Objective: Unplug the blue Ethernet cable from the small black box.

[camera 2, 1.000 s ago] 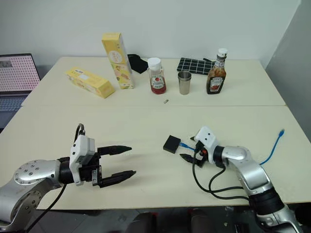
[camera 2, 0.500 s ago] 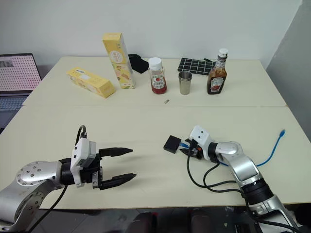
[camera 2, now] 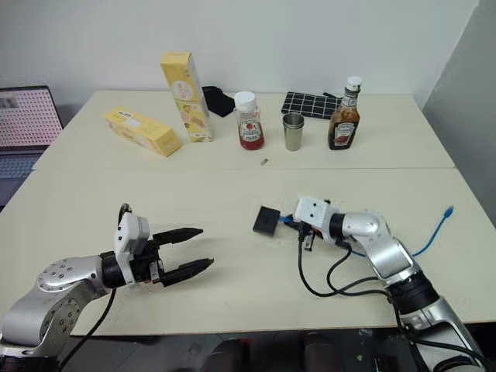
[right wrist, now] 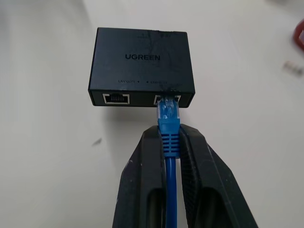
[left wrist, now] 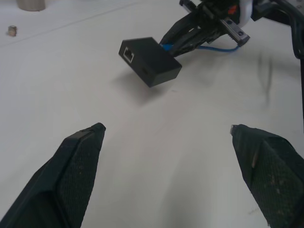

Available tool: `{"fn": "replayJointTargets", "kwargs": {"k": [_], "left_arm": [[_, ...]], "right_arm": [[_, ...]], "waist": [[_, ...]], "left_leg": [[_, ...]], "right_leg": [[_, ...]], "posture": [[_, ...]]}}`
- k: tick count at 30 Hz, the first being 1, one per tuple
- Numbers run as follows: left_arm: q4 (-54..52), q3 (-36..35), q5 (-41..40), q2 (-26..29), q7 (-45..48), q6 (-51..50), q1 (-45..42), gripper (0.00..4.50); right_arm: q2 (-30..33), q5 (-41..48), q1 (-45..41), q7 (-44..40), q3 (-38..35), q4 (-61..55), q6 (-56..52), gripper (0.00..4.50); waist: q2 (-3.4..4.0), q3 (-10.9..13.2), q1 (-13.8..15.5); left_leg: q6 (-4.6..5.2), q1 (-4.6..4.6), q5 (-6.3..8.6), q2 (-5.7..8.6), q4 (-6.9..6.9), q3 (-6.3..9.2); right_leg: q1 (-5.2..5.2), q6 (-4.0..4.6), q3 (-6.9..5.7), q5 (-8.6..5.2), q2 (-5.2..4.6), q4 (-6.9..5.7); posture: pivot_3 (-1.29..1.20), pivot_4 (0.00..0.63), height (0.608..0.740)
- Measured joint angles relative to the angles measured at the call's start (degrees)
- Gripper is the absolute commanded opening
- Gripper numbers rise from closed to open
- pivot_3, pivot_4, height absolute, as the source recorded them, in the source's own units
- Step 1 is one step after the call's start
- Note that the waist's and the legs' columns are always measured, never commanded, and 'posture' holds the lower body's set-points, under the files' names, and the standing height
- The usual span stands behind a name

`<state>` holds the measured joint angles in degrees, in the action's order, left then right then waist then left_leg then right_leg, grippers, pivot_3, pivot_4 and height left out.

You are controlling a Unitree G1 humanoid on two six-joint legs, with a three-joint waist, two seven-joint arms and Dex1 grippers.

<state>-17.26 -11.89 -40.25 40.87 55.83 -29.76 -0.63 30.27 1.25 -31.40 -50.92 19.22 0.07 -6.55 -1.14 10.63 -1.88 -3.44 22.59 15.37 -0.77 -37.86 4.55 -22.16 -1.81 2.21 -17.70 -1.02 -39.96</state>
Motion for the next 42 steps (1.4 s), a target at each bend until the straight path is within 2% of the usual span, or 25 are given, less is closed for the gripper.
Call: {"fn": "replayJointTargets", "kwargs": {"k": [7,15,18,32,33,37,39,41,42], "left_arm": [[-2.1,-2.5,-14.6,-0.9,-6.5,-13.8,-5.9,4.5],[-3.5,-2.0,-19.4,-3.2,-11.3,-18.2,-8.1,4.5],[-3.7,-2.0,-20.2,-3.5,-12.0,-18.7,-8.5,4.03],[-2.9,-2.1,-22.5,-4.1,-13.8,-20.1,-8.5,0.91],[-2.8,-2.1,-22.5,-4.1,-13.8,-20.1,-8.5,0.78],[-2.8,-2.0,-22.5,-4.1,-13.8,-20.1,-8.5,0.78],[-2.7,-1.9,-22.5,-4.1,-13.8,-20.3,-8.5,0.78],[-2.5,-1.9,-22.5,-4.1,-13.7,-20.4,-8.5,0.78],[-1.9,-1.9,-22.5,-4.1,-13.8,-20.4,-8.5,0.78]], "right_arm": [[-1.2,-6.0,-4.6,-1.5,3.9,0.3,21.3,0.13],[-3.0,-9.2,-7.9,-1.4,4.8,4.3,29.7,0.12],[-4.2,-9.2,-8.6,-1.2,4.8,4.6,30.8,0.12],[-4.6,-9.6,-10.2,1.2,4.5,5.0,32.3,0.12],[-4.6,-9.7,-10.2,1.2,4.5,5.0,32.3,0.12],[-4.5,-9.9,-10.2,1.2,4.5,5.0,32.8,0.12],[-4.2,-10.7,-10.2,1.2,4.5,5.0,33.8,0.83],[-3.8,-11.5,-10.2,1.3,4.6,5.0,35.1,1.03],[-3.4,-11.8,-10.2,1.2,4.6,5.0,36.1,1.33]], "waist": [[-0.01,0.0,0.0],[-0.01,0.0,0.0],[-0.01,0.0,0.0],[-0.01,0.0,0.0],[-0.01,0.0,0.0],[-0.01,0.0,0.0],[-0.01,0.0,0.0],[-0.01,0.0,0.0],[-0.01,0.0,0.0]], "left_leg": [[-0.01,0.01,-0.01,0.03,-0.05,0.02],[-0.03,0.0,-0.02,0.03,-0.05,0.02],[-0.03,-0.01,-0.02,0.03,-0.05,0.01],[-0.03,0.0,-0.02,0.05,-0.04,0.02],[-0.03,-0.01,-0.02,0.04,-0.05,0.02],[-0.03,-0.01,-0.02,0.04,-0.05,0.02],[-0.03,0.0,-0.02,0.05,-0.04,0.02],[-0.03,-0.01,-0.02,0.05,-0.04,0.02],[-0.03,-0.01,-0.02,0.04,-0.04,0.02]], "right_leg": [[0.02,-0.01,-0.01,0.01,-0.04,-0.01],[0.02,0.0,0.01,0.01,-0.05,-0.02],[0.02,0.0,0.02,0.01,-0.06,-0.02],[0.02,0.0,0.02,0.01,-0.06,-0.02],[0.02,0.0,0.02,0.01,-0.07,-0.02],[0.02,0.0,0.02,0.01,-0.06,-0.02],[0.02,0.0,0.02,0.01,-0.06,-0.02],[0.02,0.0,0.02,0.01,-0.06,-0.02],[0.02,0.0,0.02,0.01,-0.07,-0.01]], "posture": [[0.0,0.15,0.74],[0.0,0.15,0.74],[0.0,0.15,0.74],[0.0,0.15,0.74],[0.0,0.15,0.74],[0.0,0.15,0.74],[0.0,0.15,0.74],[0.0,0.15,0.74],[0.0,0.15,0.74]]}}
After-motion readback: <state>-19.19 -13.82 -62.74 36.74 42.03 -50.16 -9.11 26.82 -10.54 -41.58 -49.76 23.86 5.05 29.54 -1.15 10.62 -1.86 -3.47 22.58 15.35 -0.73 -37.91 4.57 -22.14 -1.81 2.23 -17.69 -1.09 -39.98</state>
